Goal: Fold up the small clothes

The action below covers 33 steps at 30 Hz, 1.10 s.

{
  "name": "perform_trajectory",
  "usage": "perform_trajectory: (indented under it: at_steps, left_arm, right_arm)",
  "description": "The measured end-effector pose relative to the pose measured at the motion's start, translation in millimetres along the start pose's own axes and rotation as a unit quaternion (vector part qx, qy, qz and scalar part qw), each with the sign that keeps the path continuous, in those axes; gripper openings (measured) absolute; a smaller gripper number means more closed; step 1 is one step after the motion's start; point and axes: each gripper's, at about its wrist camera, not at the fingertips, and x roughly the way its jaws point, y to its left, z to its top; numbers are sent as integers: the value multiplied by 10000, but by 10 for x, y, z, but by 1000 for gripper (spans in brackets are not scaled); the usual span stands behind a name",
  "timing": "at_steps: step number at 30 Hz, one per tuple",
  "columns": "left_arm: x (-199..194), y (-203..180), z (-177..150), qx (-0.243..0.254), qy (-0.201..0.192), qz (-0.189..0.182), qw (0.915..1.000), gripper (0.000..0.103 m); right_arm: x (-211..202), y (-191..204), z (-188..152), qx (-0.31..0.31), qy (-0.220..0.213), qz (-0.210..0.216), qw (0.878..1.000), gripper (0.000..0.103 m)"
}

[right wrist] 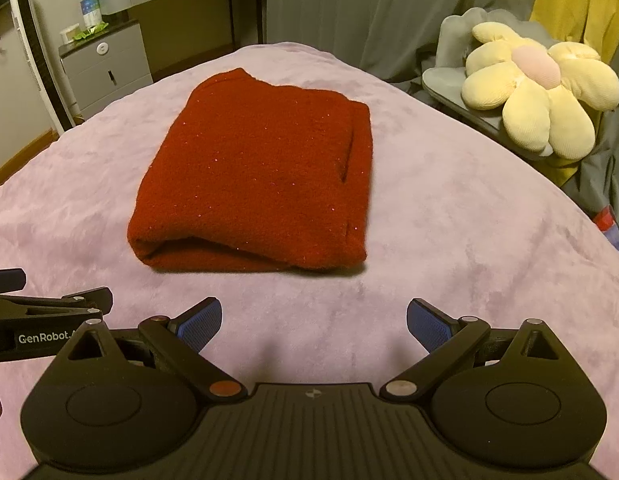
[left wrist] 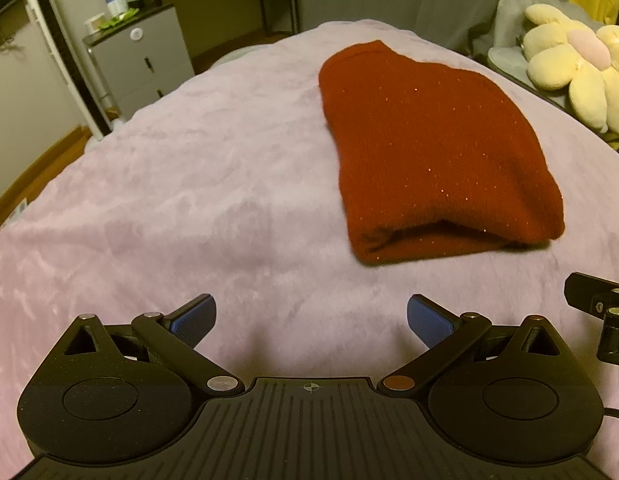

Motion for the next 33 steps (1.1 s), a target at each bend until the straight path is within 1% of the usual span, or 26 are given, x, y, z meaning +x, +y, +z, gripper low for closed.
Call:
perform_trajectory:
  at_steps: [33]
  left_arm:
    - [-2,3,-21,137,-61,33,9999,103]
  right_arm:
    - [3,-23,-17,7,-37,22,10000,99]
